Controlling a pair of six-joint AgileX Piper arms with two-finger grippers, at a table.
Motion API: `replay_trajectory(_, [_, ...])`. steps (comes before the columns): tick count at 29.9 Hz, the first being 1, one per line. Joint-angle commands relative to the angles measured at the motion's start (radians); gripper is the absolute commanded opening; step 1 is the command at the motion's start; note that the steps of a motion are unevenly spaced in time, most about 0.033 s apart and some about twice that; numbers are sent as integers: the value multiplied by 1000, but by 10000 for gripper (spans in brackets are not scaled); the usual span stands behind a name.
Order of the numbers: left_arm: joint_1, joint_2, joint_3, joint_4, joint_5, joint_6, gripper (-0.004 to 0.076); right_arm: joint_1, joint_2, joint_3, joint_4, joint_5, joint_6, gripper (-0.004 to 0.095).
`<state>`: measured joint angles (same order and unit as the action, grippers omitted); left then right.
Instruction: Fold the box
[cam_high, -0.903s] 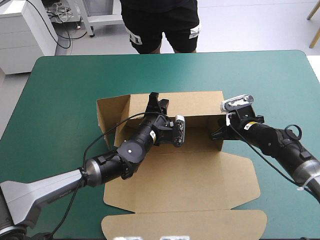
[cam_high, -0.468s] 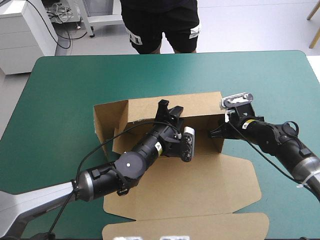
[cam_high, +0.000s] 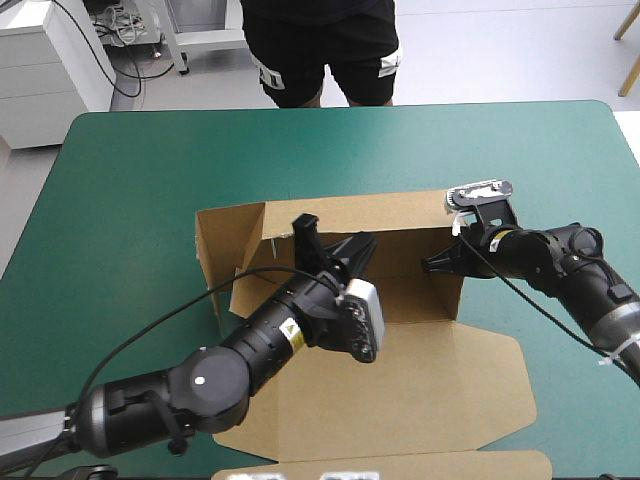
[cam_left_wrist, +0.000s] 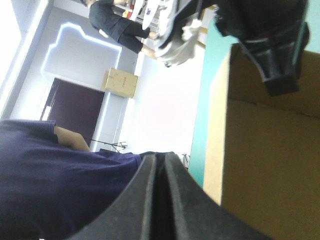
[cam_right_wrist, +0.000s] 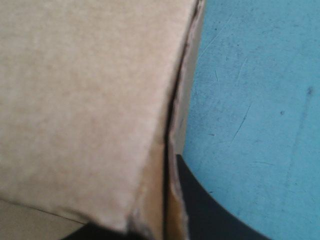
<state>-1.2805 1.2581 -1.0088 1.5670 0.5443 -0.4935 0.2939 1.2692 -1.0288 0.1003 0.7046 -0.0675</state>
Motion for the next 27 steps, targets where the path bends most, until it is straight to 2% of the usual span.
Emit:
replay_trajectory(1, [22,-99,-35,-38,51,-15,0,-1,-14,-73,-22,63,21,2])
replay_trajectory(5, [144,-137,-99,-120,51,-15,0,-1,50,-167,-22,218,27,2])
replay_trajectory(12, [495,-137,-170,-453,-47,61,2,-1,224,-353,-22,348,27,1])
replay_trajectory(20, [890,-133,-170,-940,-46,299,3,-1,417,-535,-26,392,23,1])
replay_trajectory(27, [1191,-110,-168,-1404,46,594,3,-1,578,-666,-42,401,25,1])
